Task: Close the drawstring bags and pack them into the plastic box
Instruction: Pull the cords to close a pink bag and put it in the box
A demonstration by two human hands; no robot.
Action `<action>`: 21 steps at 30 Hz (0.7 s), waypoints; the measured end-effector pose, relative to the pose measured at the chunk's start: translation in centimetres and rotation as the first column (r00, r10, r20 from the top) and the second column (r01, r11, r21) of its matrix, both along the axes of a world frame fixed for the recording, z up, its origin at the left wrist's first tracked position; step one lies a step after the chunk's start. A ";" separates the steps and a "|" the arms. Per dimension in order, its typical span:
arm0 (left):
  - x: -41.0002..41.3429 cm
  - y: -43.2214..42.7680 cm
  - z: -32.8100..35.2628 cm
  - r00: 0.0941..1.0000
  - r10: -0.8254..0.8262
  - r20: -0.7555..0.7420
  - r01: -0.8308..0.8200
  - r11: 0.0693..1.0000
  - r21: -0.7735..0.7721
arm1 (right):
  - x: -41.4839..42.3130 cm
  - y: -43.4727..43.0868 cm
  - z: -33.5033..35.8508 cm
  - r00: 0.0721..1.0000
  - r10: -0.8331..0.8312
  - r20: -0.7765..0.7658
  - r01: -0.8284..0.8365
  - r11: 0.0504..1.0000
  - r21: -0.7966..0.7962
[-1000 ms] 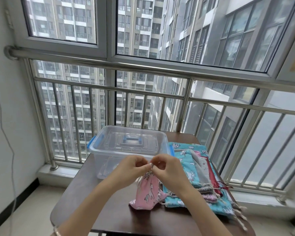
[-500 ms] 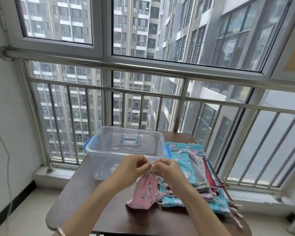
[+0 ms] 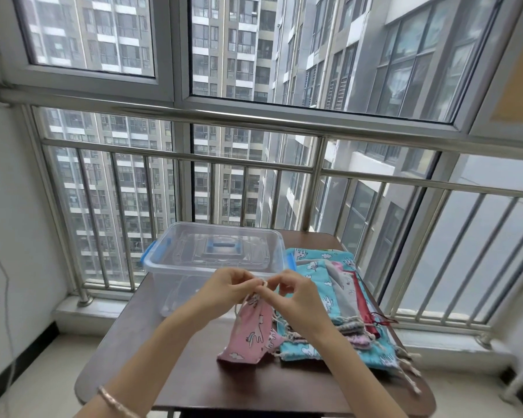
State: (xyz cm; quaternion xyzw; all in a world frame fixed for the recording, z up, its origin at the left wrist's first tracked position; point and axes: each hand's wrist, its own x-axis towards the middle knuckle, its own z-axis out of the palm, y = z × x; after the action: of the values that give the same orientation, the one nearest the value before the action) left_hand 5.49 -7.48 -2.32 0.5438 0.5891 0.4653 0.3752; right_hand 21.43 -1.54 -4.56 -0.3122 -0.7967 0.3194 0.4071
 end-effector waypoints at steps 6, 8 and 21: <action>-1.4 -0.4 0.1 0.994 -0.052 -0.094 0.054 0.998 0.017 | 0.5 0.9 0.1 1.000 -0.022 0.010 0.022 1.000 -0.018; -2.5 -0.7 -0.1 0.953 0.005 -0.303 0.015 0.998 0.064 | 1.2 1.5 0.4 0.999 -0.005 0.045 0.006 1.000 -0.011; 0.6 -2.5 -2.1 0.914 0.242 -0.327 -0.174 0.959 0.222 | 1.8 1.4 1.9 0.953 0.263 0.148 -0.180 0.888 -0.424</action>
State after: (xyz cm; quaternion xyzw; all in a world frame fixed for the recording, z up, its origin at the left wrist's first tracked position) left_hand 6.12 -10.00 -4.39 0.5850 0.6545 0.4518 0.1591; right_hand 23.19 -0.17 -2.70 -0.3270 -0.7806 0.4888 0.2116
